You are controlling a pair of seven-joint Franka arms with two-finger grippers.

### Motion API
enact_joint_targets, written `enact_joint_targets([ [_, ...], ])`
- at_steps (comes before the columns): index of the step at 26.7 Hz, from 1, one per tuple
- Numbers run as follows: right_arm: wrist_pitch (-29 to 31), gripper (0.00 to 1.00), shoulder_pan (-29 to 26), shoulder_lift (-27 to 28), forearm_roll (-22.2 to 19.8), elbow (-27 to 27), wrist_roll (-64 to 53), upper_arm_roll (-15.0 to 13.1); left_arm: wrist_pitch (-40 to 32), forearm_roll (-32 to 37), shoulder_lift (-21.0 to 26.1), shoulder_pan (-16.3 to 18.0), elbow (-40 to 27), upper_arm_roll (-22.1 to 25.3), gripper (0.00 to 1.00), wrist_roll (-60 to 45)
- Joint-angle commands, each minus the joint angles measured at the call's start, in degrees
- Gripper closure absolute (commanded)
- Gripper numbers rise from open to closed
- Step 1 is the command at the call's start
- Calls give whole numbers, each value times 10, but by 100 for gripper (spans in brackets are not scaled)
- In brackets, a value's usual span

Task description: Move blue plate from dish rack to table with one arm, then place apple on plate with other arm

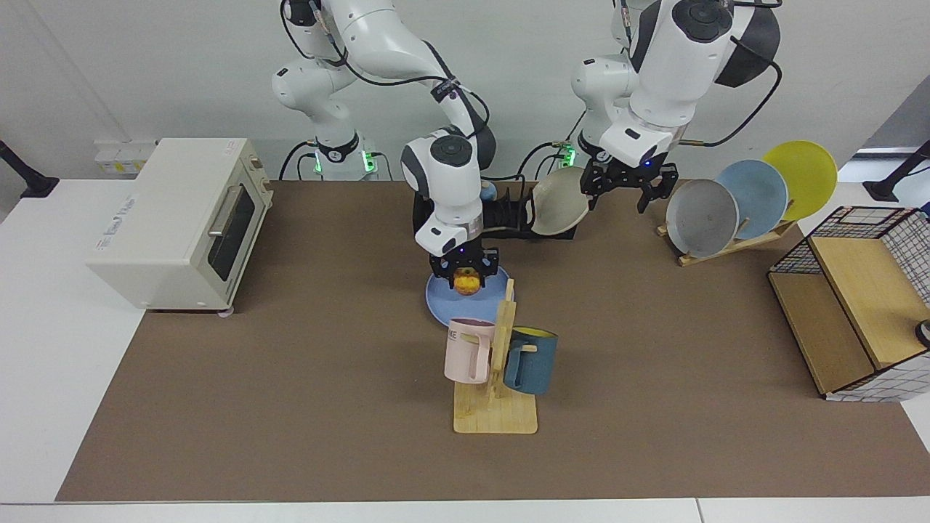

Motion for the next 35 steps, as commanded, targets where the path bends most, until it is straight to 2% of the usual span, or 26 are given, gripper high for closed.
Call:
enact_joint_targets([
  [1,12,100,4,10,6,10,7,-3,-7,5,-2,13,15,-2,2,4],
  [7,28,100,15,17,6,4,8,-4,-20,4,-3,25,27,3,2,24],
  [9,35,89,18,23,6,5,9,-4,-21,3,-3,18,34,20,2,34],
  [11,36,84,17,24,6,3,8,-4,-25,3,-3,4,45,44,1,47],
  [15,35,64,15,24,6,0,7,-4,-30,2,-2,-54,58,121,0,58],
  [19,33,56,15,21,6,-7,3,-4,-48,3,0,-65,68,145,0,63],
  [20,33,49,16,21,6,-8,3,-5,-57,3,2,-66,73,146,0,63],
  [21,33,36,16,21,6,-7,4,-5,-64,3,5,-66,78,146,0,62],
  [22,32,13,17,21,6,-7,8,-5,-70,2,9,-67,84,146,0,61],
  [23,31,0,18,21,5,-6,9,-6,-77,2,14,-67,94,146,0,61],
  [27,22,0,17,17,-1,1,8,-9,-96,-1,24,-67,112,147,0,61],
  [30,-20,0,9,2,-6,18,7,-17,-97,-2,26,-65,116,147,0,61],
  [35,-89,0,-16,-31,-7,54,-22,-47,-95,-1,26,-64,119,146,0,65],
])
